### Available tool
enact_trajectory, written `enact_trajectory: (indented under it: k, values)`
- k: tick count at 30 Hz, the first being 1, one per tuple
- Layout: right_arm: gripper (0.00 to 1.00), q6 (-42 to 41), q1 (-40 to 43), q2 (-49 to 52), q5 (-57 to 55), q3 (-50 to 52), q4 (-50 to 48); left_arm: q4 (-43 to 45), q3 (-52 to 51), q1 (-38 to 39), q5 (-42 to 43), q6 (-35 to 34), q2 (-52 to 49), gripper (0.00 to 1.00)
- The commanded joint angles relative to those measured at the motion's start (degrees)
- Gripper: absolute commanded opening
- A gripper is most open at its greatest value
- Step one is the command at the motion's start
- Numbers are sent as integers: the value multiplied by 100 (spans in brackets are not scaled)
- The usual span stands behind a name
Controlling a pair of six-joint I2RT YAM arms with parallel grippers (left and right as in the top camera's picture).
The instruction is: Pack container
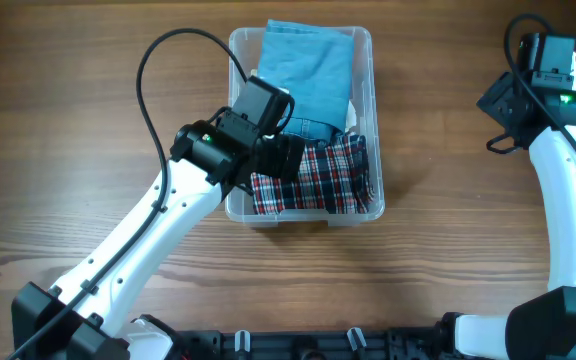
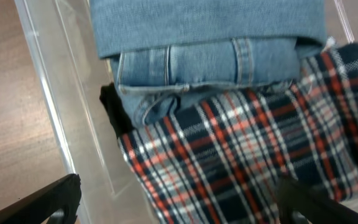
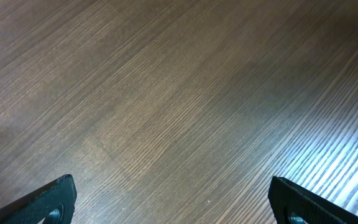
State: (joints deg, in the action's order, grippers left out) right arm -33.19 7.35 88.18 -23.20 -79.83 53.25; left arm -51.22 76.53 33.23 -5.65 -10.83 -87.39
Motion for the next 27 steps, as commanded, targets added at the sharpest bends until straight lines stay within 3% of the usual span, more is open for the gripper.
enact_trajectory:
  k: [1, 9, 14, 27]
  values:
    - [100, -22, 28, 48, -74, 59, -13, -92, -39, -35, 116, 9, 417, 100]
    - [100, -22, 26, 48, -74, 59, -13, 629, -1174, -422, 210, 7, 1523, 100]
    - [100, -22, 28, 48, -74, 59, -15, 1742, -2461, -1187, 1108, 7, 2426, 100]
    - [100, -22, 28, 48, -76, 59, -13, 3803, -5333, -2422, 1659, 7, 5737, 100]
